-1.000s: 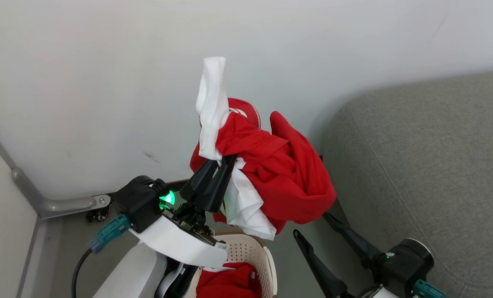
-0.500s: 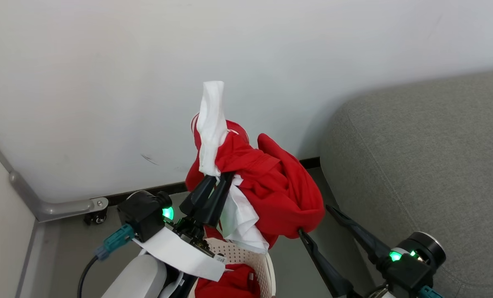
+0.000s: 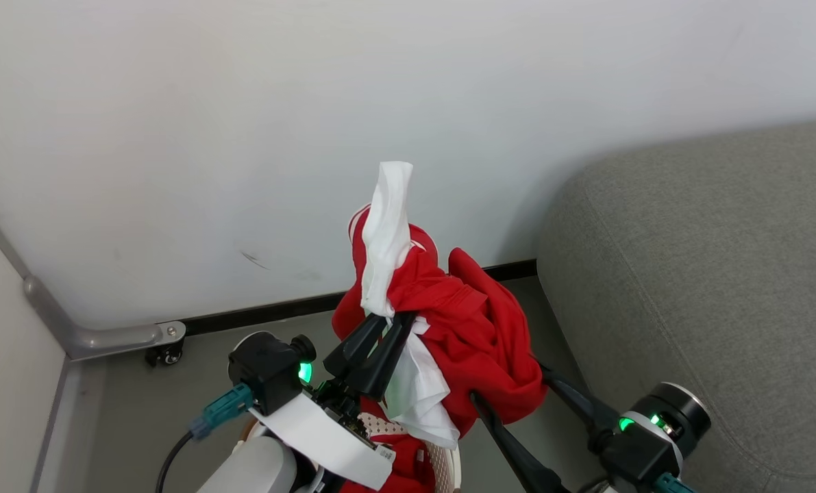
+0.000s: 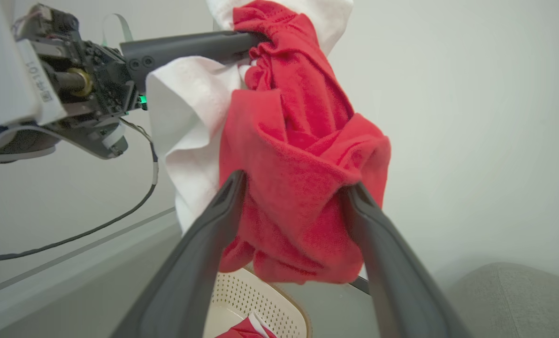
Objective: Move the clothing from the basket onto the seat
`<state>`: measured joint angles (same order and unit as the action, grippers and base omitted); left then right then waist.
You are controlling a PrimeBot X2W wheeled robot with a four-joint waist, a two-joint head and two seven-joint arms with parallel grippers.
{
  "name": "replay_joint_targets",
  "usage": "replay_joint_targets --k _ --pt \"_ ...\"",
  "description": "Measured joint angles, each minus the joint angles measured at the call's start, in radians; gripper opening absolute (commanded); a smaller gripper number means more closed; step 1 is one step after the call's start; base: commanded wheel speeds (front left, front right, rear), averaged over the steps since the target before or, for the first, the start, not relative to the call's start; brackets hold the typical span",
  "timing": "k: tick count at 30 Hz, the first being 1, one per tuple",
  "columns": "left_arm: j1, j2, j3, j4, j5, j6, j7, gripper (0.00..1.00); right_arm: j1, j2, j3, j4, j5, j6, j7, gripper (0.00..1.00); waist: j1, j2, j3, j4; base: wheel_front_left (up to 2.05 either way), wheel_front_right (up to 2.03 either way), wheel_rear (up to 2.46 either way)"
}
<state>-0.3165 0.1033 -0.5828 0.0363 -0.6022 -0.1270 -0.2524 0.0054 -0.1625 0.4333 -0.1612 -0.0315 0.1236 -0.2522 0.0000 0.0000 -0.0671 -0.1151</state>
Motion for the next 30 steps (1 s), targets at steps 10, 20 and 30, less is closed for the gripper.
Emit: replay_joint_targets --k 10,20,30 --pt "-0.002 0.005 -0.042 0.008 -0.018 0.000 0.000 0.00 -0.071 0.018 -0.002 0.076 -0.041 0.000 0.000 1.00 0.0000 0.0000 0.004 0.015 0.00 0.00 0.00" --pt "-0.010 0.009 -0.091 0.019 -0.032 0.000 0.000 0.00 -0.159 0.006 0.118 0.154 -0.095 0.000 0.000 1.00 0.0000 0.0000 0.002 0.032 0.00 0.00 0.00" --pt "-0.026 0.022 -0.140 0.030 -0.049 0.000 0.000 0.00 -0.235 0.026 0.166 0.231 -0.115 0.000 0.000 1.00 0.0000 0.0000 -0.004 0.043 0.00 0.00 0.00"
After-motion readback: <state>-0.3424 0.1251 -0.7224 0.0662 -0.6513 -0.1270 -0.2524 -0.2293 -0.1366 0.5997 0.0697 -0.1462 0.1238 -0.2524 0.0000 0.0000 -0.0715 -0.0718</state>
